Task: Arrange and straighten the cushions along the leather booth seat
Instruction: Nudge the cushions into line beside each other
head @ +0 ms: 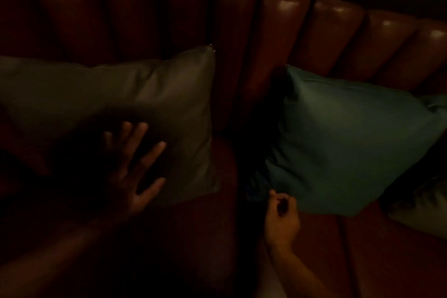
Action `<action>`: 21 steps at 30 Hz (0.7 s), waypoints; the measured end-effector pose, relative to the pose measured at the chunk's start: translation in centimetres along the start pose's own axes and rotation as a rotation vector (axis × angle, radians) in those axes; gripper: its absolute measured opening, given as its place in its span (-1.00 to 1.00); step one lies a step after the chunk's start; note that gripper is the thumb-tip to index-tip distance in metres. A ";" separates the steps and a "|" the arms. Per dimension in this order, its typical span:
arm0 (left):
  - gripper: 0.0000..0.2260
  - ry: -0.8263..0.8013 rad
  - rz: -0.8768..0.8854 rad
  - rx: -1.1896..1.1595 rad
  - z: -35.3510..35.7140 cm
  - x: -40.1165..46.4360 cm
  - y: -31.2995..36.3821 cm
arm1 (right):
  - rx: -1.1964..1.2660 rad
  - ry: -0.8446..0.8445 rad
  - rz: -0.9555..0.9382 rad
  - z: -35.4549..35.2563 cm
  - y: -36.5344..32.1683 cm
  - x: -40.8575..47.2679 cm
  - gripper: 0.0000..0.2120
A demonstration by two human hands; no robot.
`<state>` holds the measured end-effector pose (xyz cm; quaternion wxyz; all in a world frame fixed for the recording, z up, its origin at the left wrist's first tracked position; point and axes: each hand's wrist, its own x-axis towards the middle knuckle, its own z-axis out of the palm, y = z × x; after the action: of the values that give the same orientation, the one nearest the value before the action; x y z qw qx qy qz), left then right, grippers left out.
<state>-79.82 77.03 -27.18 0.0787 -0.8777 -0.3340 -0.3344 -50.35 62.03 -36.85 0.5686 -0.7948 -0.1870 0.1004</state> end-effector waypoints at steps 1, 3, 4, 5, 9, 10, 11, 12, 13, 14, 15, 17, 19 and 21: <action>-0.40 -0.018 0.011 -0.151 0.9 0.8 2.1 | -0.044 0.030 -0.009 -1.7 0.8 1.1 -0.56; -0.38 -0.042 -0.078 -0.389 2.7 2.8 6.3 | -0.079 0.058 -0.059 -4.5 1.0 3.6 -0.56; -0.34 -0.050 -0.155 -0.470 3.7 3.9 8.2 | -0.093 0.067 -0.101 -5.8 0.9 4.9 -0.53; -0.29 -0.058 -0.248 -0.544 4.5 5.1 10.0 | -0.107 0.069 -0.156 -7.1 0.4 6.2 -0.52; 0.00 -0.247 -0.638 -0.898 8.4 8.8 15.7 | -0.142 0.198 -0.347 -12.4 -2.2 12.1 -0.50; 0.07 -0.313 -0.684 -0.956 9.2 9.5 16.6 | -0.099 0.236 -0.341 -13.4 -2.8 13.5 -0.44; 0.14 -0.363 -0.702 -0.992 10.0 10.2 17.5 | -0.054 0.247 -0.310 -14.5 -3.1 14.9 -0.35; 0.21 -0.397 -0.714 -1.029 10.7 10.9 18.4 | -0.028 0.223 -0.263 -15.5 -3.1 16.2 -0.23; 0.25 -0.406 -0.737 -1.051 11.3 11.7 19.2 | -0.022 0.175 -0.213 -16.3 -2.9 17.3 -0.09; 0.26 -0.404 -0.772 -1.079 11.9 12.4 19.8 | -0.025 0.108 -0.161 -16.9 -2.3 18.3 0.05; 0.25 -0.410 -0.797 -1.087 12.6 13.0 20.3 | -0.019 0.032 -0.109 -17.4 -1.7 19.4 0.17; 0.30 -0.439 -0.788 -1.063 13.7 14.2 21.1 | 0.022 -0.135 -0.029 -18.1 -1.0 21.4 0.29; 0.39 -0.430 -0.731 -1.050 14.6 15.0 21.5 | 0.078 -0.284 -0.033 -18.4 -0.7 23.0 0.21; 0.38 -0.395 -0.731 -1.036 15.3 15.5 21.8 | 0.090 -0.364 -0.104 -18.4 -1.1 23.9 -0.01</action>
<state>-49.16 74.16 -27.09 -0.5345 -0.6771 -0.4143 -0.2900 -21.93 56.24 -28.45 0.5646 -0.7268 -0.3226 0.2212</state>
